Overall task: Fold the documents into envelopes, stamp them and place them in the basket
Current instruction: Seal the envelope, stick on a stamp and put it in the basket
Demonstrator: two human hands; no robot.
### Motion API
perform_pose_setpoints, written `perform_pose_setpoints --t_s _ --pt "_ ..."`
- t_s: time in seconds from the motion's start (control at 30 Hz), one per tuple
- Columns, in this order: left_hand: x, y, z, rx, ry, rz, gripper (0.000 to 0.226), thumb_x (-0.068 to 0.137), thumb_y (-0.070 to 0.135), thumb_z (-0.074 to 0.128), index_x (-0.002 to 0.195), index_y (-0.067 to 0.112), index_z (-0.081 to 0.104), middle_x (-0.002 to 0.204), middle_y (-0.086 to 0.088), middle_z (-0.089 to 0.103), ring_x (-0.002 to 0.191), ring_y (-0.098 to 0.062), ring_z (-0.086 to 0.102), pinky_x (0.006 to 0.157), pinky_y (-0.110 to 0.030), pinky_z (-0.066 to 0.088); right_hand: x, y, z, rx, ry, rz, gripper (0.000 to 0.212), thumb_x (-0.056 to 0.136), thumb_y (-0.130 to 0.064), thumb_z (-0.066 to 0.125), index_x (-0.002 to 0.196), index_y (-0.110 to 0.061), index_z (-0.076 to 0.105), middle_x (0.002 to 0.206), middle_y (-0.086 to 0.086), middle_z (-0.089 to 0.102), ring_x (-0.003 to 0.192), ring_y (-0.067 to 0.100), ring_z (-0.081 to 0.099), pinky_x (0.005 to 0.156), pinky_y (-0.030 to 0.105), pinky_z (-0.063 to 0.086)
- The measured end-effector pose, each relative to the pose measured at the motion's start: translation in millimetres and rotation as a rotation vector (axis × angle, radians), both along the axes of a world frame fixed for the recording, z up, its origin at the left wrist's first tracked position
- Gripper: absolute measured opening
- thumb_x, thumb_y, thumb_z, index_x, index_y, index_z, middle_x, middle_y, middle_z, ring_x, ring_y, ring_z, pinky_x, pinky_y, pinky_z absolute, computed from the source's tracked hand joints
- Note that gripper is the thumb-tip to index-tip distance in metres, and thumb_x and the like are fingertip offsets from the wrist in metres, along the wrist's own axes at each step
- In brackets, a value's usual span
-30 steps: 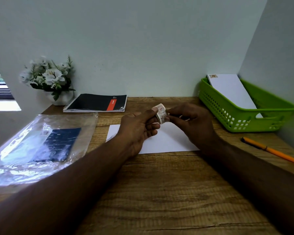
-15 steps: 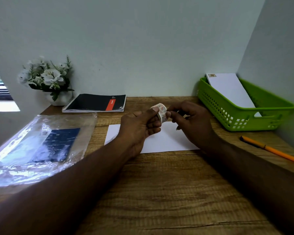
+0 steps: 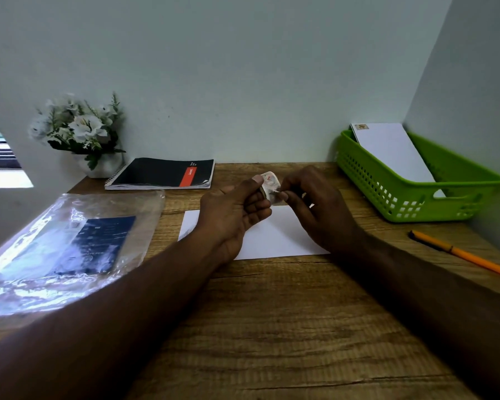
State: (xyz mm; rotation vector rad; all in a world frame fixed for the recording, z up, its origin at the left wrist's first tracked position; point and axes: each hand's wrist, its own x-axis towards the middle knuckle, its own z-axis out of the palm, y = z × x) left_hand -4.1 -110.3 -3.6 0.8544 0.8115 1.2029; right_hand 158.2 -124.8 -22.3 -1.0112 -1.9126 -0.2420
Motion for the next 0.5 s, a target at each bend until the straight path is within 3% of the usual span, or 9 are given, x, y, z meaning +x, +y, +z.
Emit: perform_pose_setpoints --t_s 0.2,0.3,0.37,0.5 --pt "-7 8 2 -0.035 -0.060 0.039 0.012 0.086 0.017 0.069 0.089 0.005 0.066 0.064 -0.005 0.063 0.049 -0.009 0.062 0.047 -0.020 0.051 -1 -2 1 -0.012 -0.035 0.073 0.011 0.091 -0.016 0.056 0.092 -0.006 0.061 0.097 -0.007 0.048 0.086 0.004 0.043 0.069 0.013 0.039" --pt "-11 13 3 -0.009 0.018 0.065 0.012 0.088 0.017 0.067 0.092 0.006 0.068 0.070 -0.007 0.062 0.050 -0.008 0.058 0.046 -0.018 0.047 -3 -5 2 -0.037 0.006 0.115 0.009 0.091 -0.015 0.056 0.090 -0.008 0.062 0.097 -0.006 0.050 0.088 0.008 0.048 0.070 0.013 0.041" --pt "-18 21 3 0.135 0.258 0.154 0.010 0.089 0.016 0.065 0.086 0.008 0.070 0.072 -0.006 0.066 0.055 -0.010 0.057 0.047 -0.018 0.045 -3 -5 4 -0.076 0.093 0.136 0.004 0.091 -0.017 0.056 0.090 -0.015 0.059 0.096 -0.010 0.050 0.086 0.008 0.050 0.066 0.016 0.045" --pt "-49 43 -1 0.757 0.911 0.341 0.014 0.091 0.024 0.063 0.092 0.016 0.075 0.081 0.007 0.071 0.072 0.000 0.065 0.066 -0.011 0.047 5 2 3 -0.164 0.295 0.143 0.002 0.090 -0.024 0.057 0.088 -0.025 0.056 0.096 -0.014 0.051 0.079 0.014 0.055 0.057 0.039 0.051"
